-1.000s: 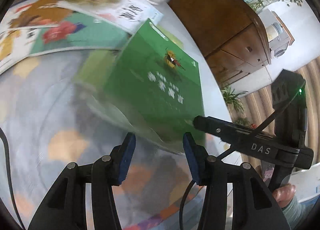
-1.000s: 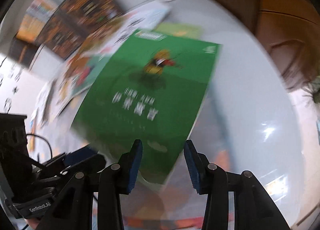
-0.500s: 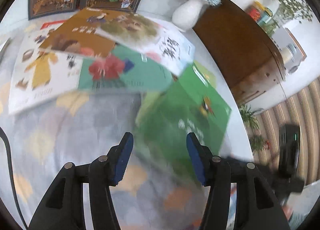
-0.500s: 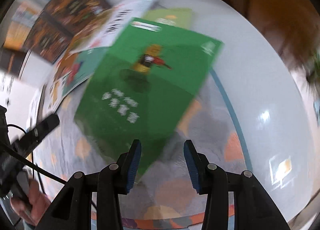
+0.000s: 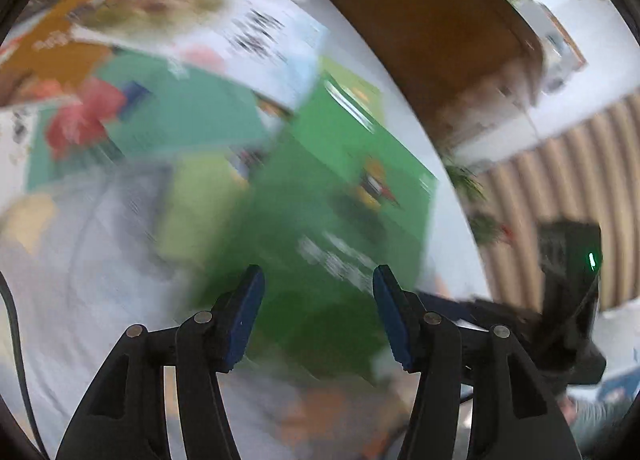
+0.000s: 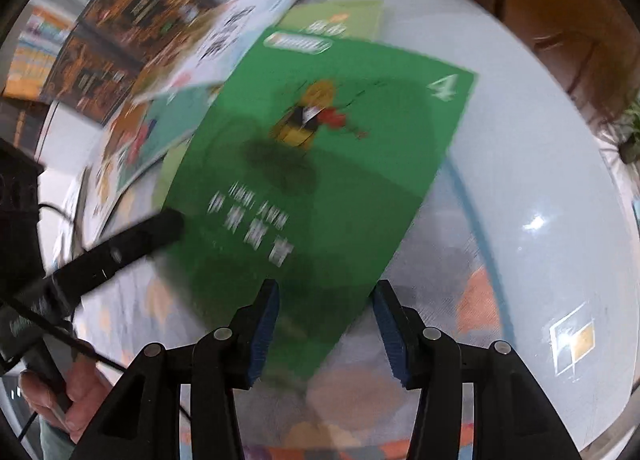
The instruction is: Organize books
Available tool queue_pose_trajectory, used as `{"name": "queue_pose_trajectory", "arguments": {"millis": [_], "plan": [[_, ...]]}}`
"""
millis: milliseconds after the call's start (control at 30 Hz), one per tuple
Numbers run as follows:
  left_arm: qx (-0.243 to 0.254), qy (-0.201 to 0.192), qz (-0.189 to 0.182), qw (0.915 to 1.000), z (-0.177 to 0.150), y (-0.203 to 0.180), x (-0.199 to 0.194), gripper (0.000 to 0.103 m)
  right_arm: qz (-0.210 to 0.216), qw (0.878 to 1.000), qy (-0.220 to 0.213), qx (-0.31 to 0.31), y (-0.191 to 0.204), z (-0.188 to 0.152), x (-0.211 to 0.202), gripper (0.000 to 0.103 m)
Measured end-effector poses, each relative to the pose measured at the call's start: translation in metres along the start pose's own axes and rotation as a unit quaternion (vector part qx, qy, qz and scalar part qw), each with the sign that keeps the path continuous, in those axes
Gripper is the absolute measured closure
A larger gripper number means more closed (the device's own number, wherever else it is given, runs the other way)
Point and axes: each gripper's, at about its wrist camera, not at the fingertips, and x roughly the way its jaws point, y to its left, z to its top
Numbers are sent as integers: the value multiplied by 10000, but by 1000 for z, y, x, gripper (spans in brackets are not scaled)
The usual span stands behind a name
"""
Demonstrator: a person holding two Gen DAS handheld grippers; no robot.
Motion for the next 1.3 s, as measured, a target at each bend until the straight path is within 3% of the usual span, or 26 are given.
{"name": "queue_pose_trajectory", "arguments": {"millis": [100, 233, 400, 533, 700, 867, 933, 1033, 1133, 1300], "plan": [[-108, 75, -112, 9998, -32, -5, 2, 50, 4, 9980, 90, -623, 18, -19, -7, 55], [-428, -368, 114, 9983, -36, 9, -18, 50, -476, 9925, -98, -1124, 28, -32, -12, 55], [-314, -723, 449, 9959, 13, 21, -32, 50, -177, 9998, 74, -107, -8, -7, -2, 55], [-123, -466, 759, 9959, 37, 22, -8, 50, -142, 9995, -28, 285, -16, 3, -1, 55], [-74, -98, 289, 9995, 37, 20, 7, 48, -175, 9995, -21, 267, -14, 8, -2, 52], [-147, 74, 28, 9999, 2, 20, 2, 48, -379, 9992, 78, -35, -15, -1, -5, 52], [-371, 88, -194, 9991, -25, 26, -3, 48, -443, 9986, 202, -226, -11, -9, -5, 52], [-608, 82, -204, 9979, -64, 32, -16, 48, -416, 9963, 431, -619, 0, -24, -4, 52], [-1066, -27, -225, 9940, -109, 48, -36, 48, -372, 9908, 594, -1160, 27, -37, 0, 52], [-1758, -281, -75, 9840, -154, 78, -64, 48, -187, 9747, 816, -2071, 87, -56, 21, 51]]}}
